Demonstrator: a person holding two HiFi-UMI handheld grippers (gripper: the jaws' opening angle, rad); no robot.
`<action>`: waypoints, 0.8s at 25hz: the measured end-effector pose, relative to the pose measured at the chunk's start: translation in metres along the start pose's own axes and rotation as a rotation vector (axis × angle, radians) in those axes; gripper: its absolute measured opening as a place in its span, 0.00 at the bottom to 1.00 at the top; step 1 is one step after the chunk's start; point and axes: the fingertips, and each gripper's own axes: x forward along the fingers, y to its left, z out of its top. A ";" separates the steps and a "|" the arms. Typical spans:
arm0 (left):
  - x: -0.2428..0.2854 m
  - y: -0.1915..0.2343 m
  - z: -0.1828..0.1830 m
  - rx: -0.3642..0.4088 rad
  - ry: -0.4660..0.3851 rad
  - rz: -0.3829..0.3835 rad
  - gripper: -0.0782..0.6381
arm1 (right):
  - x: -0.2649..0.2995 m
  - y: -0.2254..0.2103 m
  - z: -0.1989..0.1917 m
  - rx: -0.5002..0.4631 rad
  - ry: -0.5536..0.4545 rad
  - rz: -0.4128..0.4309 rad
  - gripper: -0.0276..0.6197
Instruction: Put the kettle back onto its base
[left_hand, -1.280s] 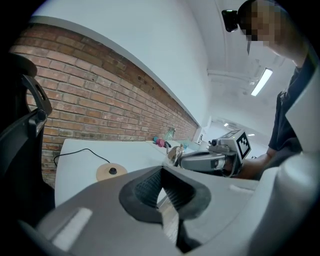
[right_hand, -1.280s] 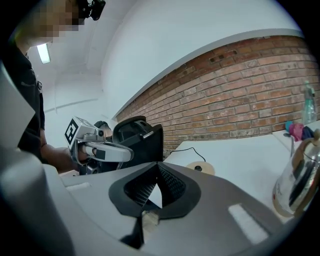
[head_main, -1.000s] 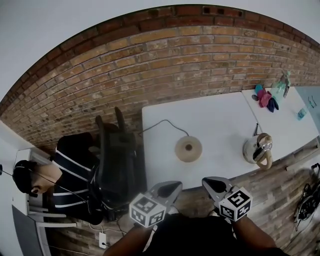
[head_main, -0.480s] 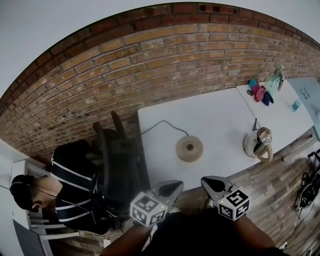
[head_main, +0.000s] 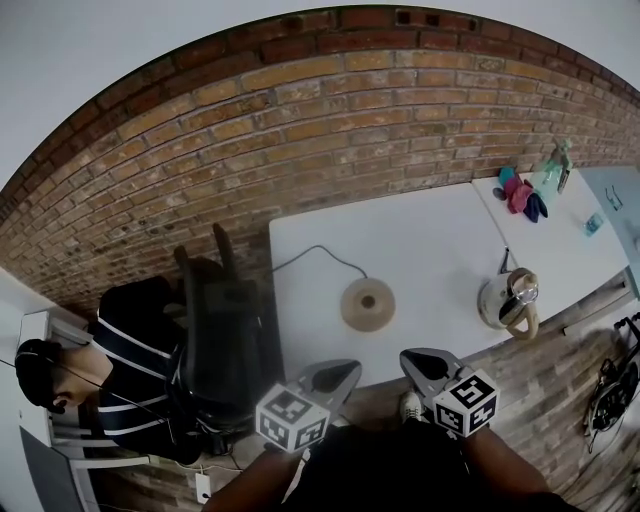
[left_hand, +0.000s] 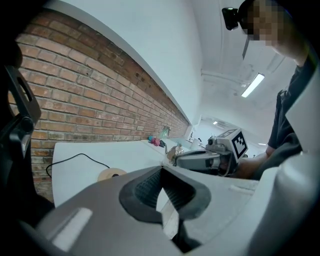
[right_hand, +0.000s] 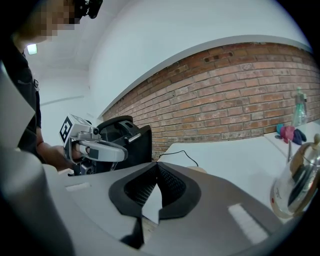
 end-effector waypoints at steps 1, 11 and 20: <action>0.004 -0.001 0.001 0.002 0.000 0.004 0.11 | -0.002 -0.005 0.001 -0.001 -0.002 0.001 0.09; 0.061 -0.029 -0.002 0.049 0.062 -0.023 0.11 | -0.038 -0.073 -0.003 0.025 -0.032 -0.080 0.09; 0.116 -0.064 -0.001 0.108 0.160 -0.129 0.11 | -0.107 -0.170 -0.010 0.084 -0.068 -0.322 0.09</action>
